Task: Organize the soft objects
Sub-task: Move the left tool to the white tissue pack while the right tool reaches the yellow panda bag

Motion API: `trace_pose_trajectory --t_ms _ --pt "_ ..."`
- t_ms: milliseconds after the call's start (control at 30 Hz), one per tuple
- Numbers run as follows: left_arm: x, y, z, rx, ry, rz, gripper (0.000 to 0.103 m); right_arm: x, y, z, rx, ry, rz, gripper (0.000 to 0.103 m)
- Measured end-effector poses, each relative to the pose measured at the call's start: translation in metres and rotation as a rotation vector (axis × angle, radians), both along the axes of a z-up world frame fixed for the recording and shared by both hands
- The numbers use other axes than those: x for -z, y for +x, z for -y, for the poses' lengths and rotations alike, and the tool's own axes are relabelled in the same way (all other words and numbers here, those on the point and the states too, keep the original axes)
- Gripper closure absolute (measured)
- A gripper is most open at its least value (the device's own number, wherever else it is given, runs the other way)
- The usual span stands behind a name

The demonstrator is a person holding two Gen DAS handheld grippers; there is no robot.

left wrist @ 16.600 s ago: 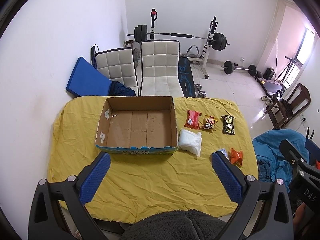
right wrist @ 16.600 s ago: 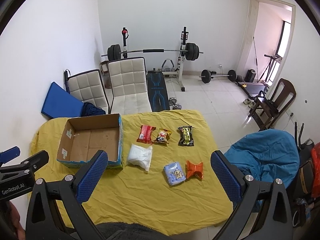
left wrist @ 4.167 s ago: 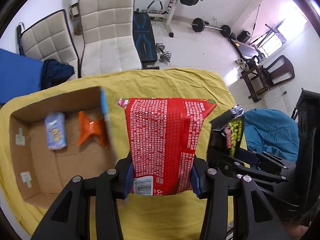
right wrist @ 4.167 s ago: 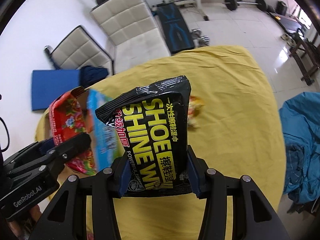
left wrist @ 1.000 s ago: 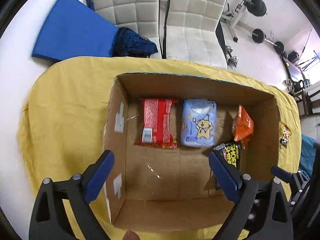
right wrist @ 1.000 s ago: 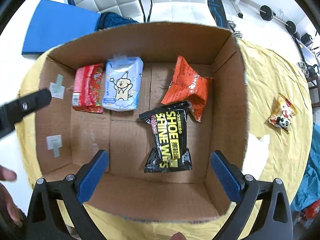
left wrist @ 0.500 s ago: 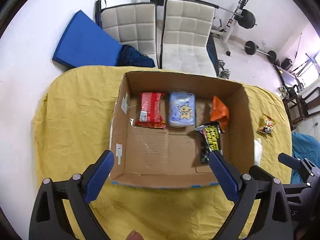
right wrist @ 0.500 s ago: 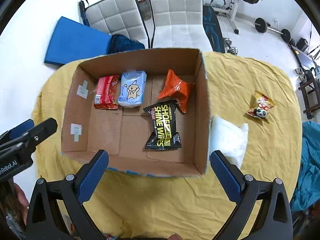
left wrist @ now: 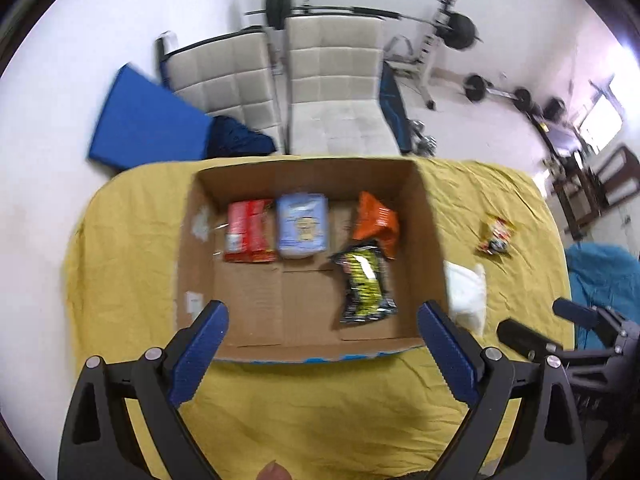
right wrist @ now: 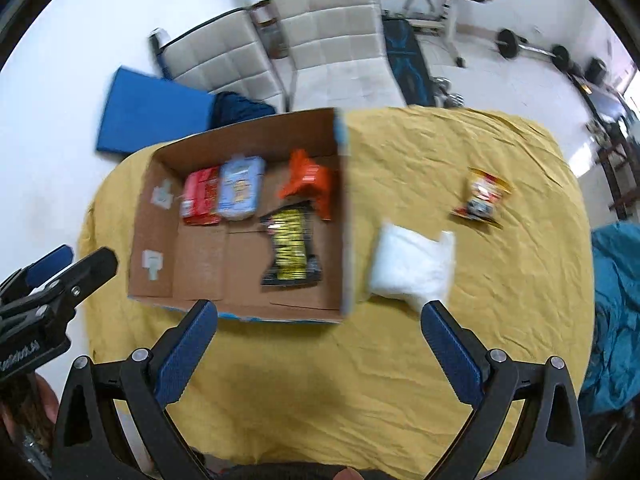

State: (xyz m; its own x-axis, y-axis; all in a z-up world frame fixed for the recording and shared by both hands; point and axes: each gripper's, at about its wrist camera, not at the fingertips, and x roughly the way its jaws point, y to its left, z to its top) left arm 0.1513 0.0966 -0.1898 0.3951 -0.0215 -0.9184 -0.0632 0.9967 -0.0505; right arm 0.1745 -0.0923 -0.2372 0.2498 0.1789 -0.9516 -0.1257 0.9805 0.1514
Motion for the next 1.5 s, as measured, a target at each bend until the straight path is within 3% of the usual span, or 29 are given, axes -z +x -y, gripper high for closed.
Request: trace_pose_trajectory --t_ms 167,367,533,667,800,900,1067,1267,1433,1467,1500 --pt "0.020 0.031 0.078 0.129 0.054 -0.033 0.006 0.016 0.010 0.087 0.129 -0.049 -0.039 0.000" --pt "0.069 0.073 0.159 0.253 0.078 -0.172 0.006 0.050 0.026 0.195 0.280 -0.110 -0.103 0.000" --pt "0.121 0.106 0.215 0.319 0.049 -0.335 0.006 0.072 0.034 0.249 0.354 -0.104 -0.134 0.000" --pt "0.168 0.124 0.245 0.342 0.119 -0.429 0.006 0.089 0.041 0.277 0.380 -0.093 -0.154 0.000" --pt "0.212 0.135 0.251 0.326 0.161 -0.519 0.006 0.106 0.059 0.291 0.357 -0.049 -0.195 0.000" --pt "0.231 0.139 0.248 0.292 0.180 -0.535 0.006 0.119 0.082 0.292 0.341 0.047 -0.224 0.000" --pt "0.241 0.137 0.247 0.213 0.169 -0.509 0.003 0.148 0.135 0.279 0.339 0.132 -0.263 0.000" --pt "0.246 0.146 0.239 0.146 0.142 -0.509 0.003 0.198 0.189 0.248 0.351 0.230 -0.372 0.002" --pt "0.244 0.158 0.231 0.135 0.139 -0.515 0.003 0.227 0.215 0.213 0.282 0.164 -0.424 0.029" --pt "0.244 0.159 0.230 0.133 0.139 -0.517 0.003 0.231 0.217 0.208 0.270 0.142 -0.431 0.043" --pt "0.244 0.160 0.230 0.131 0.139 -0.518 0.003 0.234 0.219 0.205 0.263 0.124 -0.434 0.050"
